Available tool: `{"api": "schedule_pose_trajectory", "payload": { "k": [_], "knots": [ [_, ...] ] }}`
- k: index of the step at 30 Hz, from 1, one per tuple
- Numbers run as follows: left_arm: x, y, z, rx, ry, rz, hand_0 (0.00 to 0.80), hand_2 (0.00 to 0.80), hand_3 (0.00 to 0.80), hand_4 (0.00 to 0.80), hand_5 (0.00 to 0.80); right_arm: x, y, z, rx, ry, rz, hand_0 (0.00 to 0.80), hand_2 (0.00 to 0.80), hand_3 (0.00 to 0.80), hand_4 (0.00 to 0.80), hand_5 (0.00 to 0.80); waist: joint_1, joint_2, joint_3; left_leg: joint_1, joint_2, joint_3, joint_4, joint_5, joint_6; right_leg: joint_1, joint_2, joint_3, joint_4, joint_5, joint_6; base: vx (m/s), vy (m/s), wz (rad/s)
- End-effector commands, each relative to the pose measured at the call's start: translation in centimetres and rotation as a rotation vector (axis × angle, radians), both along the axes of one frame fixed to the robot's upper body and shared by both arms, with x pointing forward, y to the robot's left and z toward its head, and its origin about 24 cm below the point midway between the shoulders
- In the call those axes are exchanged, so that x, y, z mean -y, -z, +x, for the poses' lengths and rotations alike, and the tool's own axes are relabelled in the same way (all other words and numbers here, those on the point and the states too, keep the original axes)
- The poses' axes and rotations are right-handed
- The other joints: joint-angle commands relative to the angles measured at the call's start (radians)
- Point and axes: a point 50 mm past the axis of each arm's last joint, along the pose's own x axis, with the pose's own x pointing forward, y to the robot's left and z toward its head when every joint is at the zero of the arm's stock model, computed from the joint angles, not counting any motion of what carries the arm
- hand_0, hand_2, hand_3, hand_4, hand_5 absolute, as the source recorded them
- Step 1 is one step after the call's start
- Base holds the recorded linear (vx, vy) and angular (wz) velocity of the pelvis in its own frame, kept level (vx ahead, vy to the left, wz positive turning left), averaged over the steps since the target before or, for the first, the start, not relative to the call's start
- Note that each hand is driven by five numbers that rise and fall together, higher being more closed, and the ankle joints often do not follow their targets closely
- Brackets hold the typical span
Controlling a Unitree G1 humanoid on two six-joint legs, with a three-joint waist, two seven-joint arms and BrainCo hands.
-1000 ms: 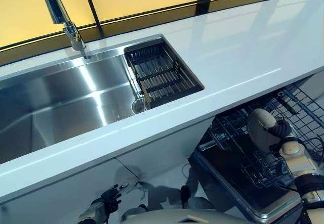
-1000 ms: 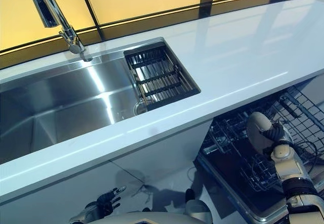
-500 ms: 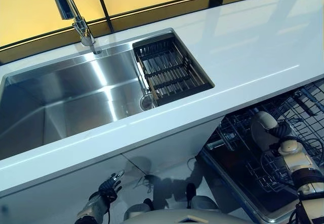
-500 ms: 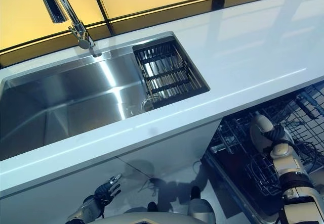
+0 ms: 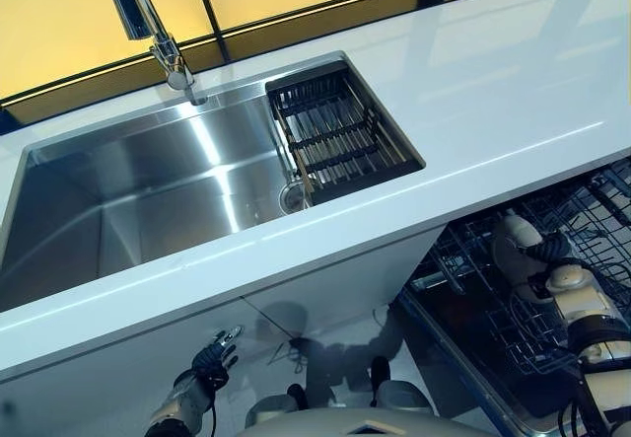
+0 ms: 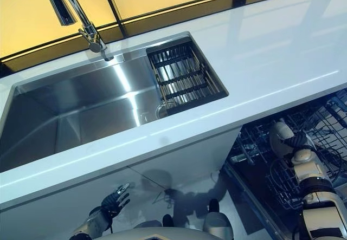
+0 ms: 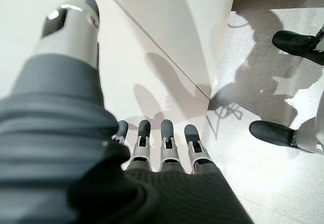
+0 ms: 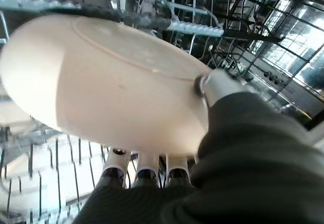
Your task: Take plates into dishwasher
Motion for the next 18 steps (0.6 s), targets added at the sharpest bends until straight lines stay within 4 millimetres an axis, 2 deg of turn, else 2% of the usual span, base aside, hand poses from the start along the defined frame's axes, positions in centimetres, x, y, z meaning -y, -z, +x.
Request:
{"api": "schedule_pose_trajectory", "payload": {
  "k": [1, 12, 18],
  "knots": [
    [-0.51, -0.83, 1.74, 0.076, -0.041, 0.004, 0.0, 0.0, 0.0, 0.0, 0.0, -0.74, -0.61, 1.81, 0.017, -0.02, 0.002, 0.0, 0.0, 0.0, 0.0, 0.0, 0.029, -0.036, -0.023, -0.05, -0.057, -0.015, 0.068, -0.059, 0.057, -0.012, -0.07, -0.046, 0.126, -0.098, 0.066, 0.0, 0.0, 0.0],
    [-0.68, -0.76, 1.6, 0.058, -0.051, 0.009, 0.0, 0.0, 0.0, 0.0, 0.0, -0.94, -0.78, 1.93, 0.034, -0.032, 0.009, 0.0, 0.0, 0.0, 0.0, 0.0, 0.024, -0.047, -0.025, -0.043, -0.052, -0.011, 0.06, -0.056, 0.055, -0.004, -0.062, -0.042, 0.116, -0.097, 0.066, 0.0, 0.0, 0.0],
    [-0.93, -0.71, 1.33, 0.05, -0.057, 0.019, 0.0, 0.0, 0.0, 0.0, 0.0, -0.75, -0.69, 1.33, 0.06, -0.027, 0.019, 0.0, 0.0, 0.0, 0.0, 0.0, 0.013, -0.059, -0.029, -0.035, -0.046, -0.003, 0.053, -0.056, 0.054, -0.001, -0.054, -0.036, 0.113, -0.098, 0.066, 0.0, 0.0, 0.0]
  ]
}}
